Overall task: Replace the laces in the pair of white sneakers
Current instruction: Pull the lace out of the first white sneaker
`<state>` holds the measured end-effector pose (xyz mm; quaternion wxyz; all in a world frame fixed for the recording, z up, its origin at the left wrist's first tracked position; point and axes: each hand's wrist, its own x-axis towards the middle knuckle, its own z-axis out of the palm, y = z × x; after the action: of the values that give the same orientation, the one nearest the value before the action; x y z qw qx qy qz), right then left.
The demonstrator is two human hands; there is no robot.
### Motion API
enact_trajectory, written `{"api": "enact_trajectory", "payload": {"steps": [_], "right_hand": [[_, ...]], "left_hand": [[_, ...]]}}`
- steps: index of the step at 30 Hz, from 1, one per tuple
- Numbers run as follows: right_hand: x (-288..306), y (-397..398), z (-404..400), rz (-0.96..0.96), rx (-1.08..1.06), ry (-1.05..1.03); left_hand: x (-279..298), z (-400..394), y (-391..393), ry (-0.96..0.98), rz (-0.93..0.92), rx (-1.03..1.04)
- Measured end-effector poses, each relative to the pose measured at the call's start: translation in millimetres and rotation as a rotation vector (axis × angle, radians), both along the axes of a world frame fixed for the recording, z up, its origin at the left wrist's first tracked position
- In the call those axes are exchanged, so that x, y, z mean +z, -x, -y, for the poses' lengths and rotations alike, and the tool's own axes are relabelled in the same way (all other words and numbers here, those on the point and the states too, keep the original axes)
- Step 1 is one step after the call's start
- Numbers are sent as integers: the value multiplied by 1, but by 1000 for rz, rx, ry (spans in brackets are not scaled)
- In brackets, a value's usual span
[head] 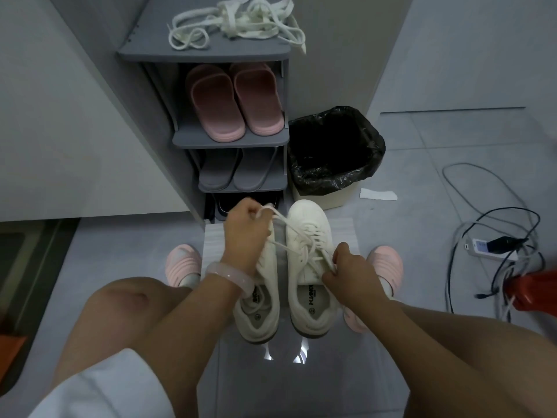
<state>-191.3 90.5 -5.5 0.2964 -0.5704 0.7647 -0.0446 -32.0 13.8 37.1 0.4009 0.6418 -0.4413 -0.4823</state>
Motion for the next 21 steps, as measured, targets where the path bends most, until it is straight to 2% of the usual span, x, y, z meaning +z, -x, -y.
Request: {"api": "enact_trajectory", "payload": {"steps": [1,2,3,4,6,7,8,9,11,12,13,14,15,17,18,19,21], "right_hand": [[0,0,0,2,7,1],[1,0,0,1,13,1],[1,1,0,-1,19,-4],[1,1,0,-1,25,-7],[2,1,0,7,28,-12],[2,1,0,13,26,-16],[2,1,0,16,26,-21],[2,1,0,15,28,-25],[2,2,0,13,37,-26],[2,2,0,13,39,-23],[1,2,0,10,40,-21],[1,2,0,9,40,-22],[1,2,0,9,42,-21],[1,2,0,15,46,-18],[0,2,0,17,44,-19],[0,3,1,20,40,-20],[0,3,1,19,48,-27]], "left_hand": [[3,2,-2,-195,-305,103],[6,3,-5,-349,-473,151],[10,4,-6,-419,-472,150],[9,4,-8,-357,-309,113],[9,5,-10,33,150,13],[10,4,-10,190,295,-35],[13,1,-6,250,367,-61],[11,0,-6,240,363,-78],[8,3,-9,36,10,10],[12,6,-11,-158,-173,67],[15,8,-13,-314,-259,93],[16,10,-17,-319,-190,87],[17,12,-20,-157,46,61],[21,10,-26,351,539,17],[25,7,-27,512,759,-6],[30,5,-27,593,889,-7],[33,8,-31,663,981,-37]]}}
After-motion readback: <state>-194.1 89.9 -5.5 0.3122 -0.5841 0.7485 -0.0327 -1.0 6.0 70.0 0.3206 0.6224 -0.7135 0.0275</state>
